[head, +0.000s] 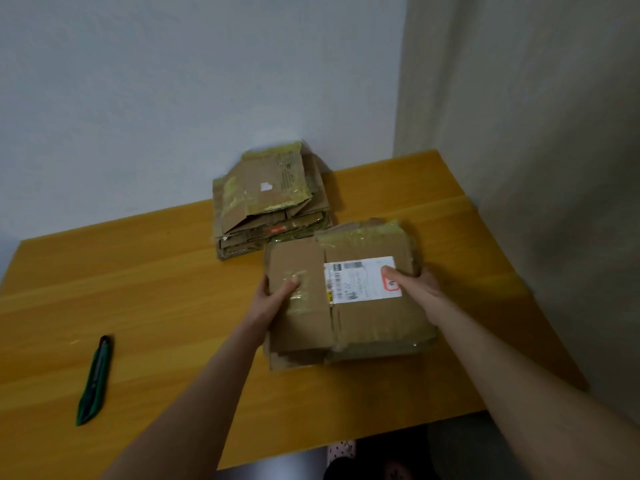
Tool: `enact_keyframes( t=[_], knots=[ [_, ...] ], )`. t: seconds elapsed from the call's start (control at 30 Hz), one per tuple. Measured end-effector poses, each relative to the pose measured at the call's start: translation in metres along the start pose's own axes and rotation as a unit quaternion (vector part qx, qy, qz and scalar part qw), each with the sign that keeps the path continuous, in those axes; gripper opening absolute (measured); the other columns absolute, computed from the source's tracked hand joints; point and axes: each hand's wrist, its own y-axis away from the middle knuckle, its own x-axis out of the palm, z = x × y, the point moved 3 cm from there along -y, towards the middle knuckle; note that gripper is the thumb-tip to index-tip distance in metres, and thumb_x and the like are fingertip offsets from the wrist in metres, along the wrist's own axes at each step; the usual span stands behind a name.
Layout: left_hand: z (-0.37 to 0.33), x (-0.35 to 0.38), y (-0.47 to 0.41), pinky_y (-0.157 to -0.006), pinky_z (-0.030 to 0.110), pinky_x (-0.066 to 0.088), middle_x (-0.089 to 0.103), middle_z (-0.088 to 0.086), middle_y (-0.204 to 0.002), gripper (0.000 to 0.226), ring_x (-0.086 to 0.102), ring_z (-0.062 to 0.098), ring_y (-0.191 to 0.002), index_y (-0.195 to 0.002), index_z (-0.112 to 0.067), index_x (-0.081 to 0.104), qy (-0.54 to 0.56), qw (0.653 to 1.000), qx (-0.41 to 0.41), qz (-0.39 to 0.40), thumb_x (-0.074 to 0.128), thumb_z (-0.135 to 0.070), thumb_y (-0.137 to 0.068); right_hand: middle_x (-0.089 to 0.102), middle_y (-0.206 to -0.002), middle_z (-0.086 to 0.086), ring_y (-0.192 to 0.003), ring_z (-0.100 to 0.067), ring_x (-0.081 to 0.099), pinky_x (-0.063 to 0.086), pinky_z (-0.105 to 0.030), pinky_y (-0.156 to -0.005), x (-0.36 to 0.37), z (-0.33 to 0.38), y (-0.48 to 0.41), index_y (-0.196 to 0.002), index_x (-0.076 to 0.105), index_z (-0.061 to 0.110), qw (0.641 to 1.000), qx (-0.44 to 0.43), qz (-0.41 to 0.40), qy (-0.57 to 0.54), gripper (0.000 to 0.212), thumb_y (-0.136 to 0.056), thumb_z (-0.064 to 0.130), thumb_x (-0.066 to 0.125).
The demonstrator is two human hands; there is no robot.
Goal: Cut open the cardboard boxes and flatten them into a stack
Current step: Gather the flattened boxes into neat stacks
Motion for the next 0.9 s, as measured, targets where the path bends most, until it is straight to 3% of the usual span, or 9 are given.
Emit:
enact_keyframes(
  t=[0.07,0.17,0.23,0.33,0.4,0.47,0.57,0.7,0.9],
  knots=[
    [-0.007,0.012,0.001,-0.089,0.035,0.042,0.046,-0.002,-0.131,0.086,0.049,0.019,-0.107,-0.149,-0.027,0.028,-0.036,0.999,0.010,0.038,0.071,-0.050,-0.079,0.054,-0.136,-0.012,-0.121,-0.031,0.053,0.044,-0.037,-0.088,-0.013,0.001,-0.004,-0.141,0.041,0.012,0.999,-0.015,-0.041,-0.001,0.083,-0.074,0.041,0.079],
    [-0.021,0.026,-0.006,-0.105,0.044,0.041,0.041,0.007,-0.145,0.096,0.045,0.028,-0.127,-0.148,-0.015,0.029,-0.105,0.994,0.028,0.004,0.076,-0.052,-0.073,0.056,-0.135,-0.013,-0.121,-0.031,0.055,0.045,-0.038,-0.090,-0.021,0.008,-0.008,-0.142,0.039,0.013,0.997,-0.039,-0.040,0.047,0.080,-0.076,0.037,0.078],
    [-0.040,0.028,-0.008,-0.113,0.051,0.031,0.021,0.013,-0.156,0.109,0.027,0.033,-0.141,-0.152,-0.014,0.017,-0.207,0.973,0.066,-0.075,0.076,-0.057,-0.071,0.048,-0.142,-0.013,-0.127,-0.033,0.049,0.044,-0.047,-0.102,-0.021,0.014,-0.009,-0.148,0.029,0.015,0.994,-0.058,-0.038,0.080,0.090,-0.076,0.040,0.078],
    [-0.069,0.041,0.004,-0.118,0.052,0.011,-0.001,0.008,-0.162,0.120,0.002,0.028,-0.149,-0.155,-0.021,-0.001,-0.453,0.850,0.229,-0.139,0.062,-0.076,-0.069,0.019,-0.158,-0.011,-0.140,-0.037,0.028,0.033,-0.055,-0.109,-0.027,0.015,-0.005,-0.154,0.008,0.020,0.986,-0.077,-0.087,0.121,0.108,-0.075,0.049,0.076],
    [-0.066,0.064,0.021,-0.118,0.055,0.004,-0.009,0.003,-0.162,0.122,-0.008,0.024,-0.149,-0.154,-0.027,-0.007,-0.518,0.787,0.329,-0.065,0.047,-0.090,-0.064,0.004,-0.161,-0.008,-0.145,-0.037,0.016,0.028,-0.054,-0.111,-0.036,0.013,0.003,-0.154,0.002,0.022,0.971,-0.098,-0.133,0.170,0.112,-0.074,0.058,0.072],
    [-0.041,0.084,0.040,-0.116,0.061,-0.001,-0.026,-0.001,-0.158,0.124,-0.019,0.022,-0.146,-0.150,-0.035,-0.020,-0.557,0.742,0.373,0.016,0.041,-0.094,-0.059,-0.004,-0.161,-0.006,-0.147,-0.034,0.006,0.016,-0.050,-0.115,-0.041,0.015,0.013,-0.154,0.000,0.025,0.924,-0.167,-0.168,0.300,0.113,-0.072,0.072,0.062],
    [0.005,0.083,0.057,-0.111,0.068,-0.006,-0.042,0.003,-0.150,0.136,-0.028,0.028,-0.143,-0.143,-0.035,-0.034,-0.626,0.690,0.363,0.022,0.051,-0.090,-0.052,-0.022,-0.158,-0.005,-0.145,-0.029,-0.020,-0.010,-0.050,-0.115,-0.016,0.017,0.038,-0.147,-0.022,0.034,0.779,-0.348,-0.104,0.512,0.119,-0.065,0.088,0.045],
    [0.034,0.050,0.057,-0.106,0.073,0.005,-0.044,0.008,-0.148,0.148,-0.030,0.038,-0.140,-0.138,-0.033,-0.041,-0.636,0.732,0.246,-0.007,0.068,-0.081,-0.050,-0.042,-0.148,-0.006,-0.135,-0.032,-0.040,-0.025,-0.058,-0.107,0.035,-0.019,0.066,-0.143,-0.028,0.034,0.643,-0.418,0.050,0.639,0.128,-0.061,0.085,0.055],
    [0.031,0.054,0.039,-0.114,0.054,0.027,-0.054,0.001,-0.135,0.140,-0.019,0.039,-0.145,-0.140,-0.030,-0.028,-0.529,0.812,0.240,0.051,0.083,-0.057,-0.059,-0.048,-0.142,-0.010,-0.129,-0.039,-0.043,-0.024,-0.068,-0.100,0.037,-0.031,0.053,-0.138,-0.037,0.032,0.636,-0.343,0.020,0.691,0.135,-0.066,0.067,0.071]
  ],
)
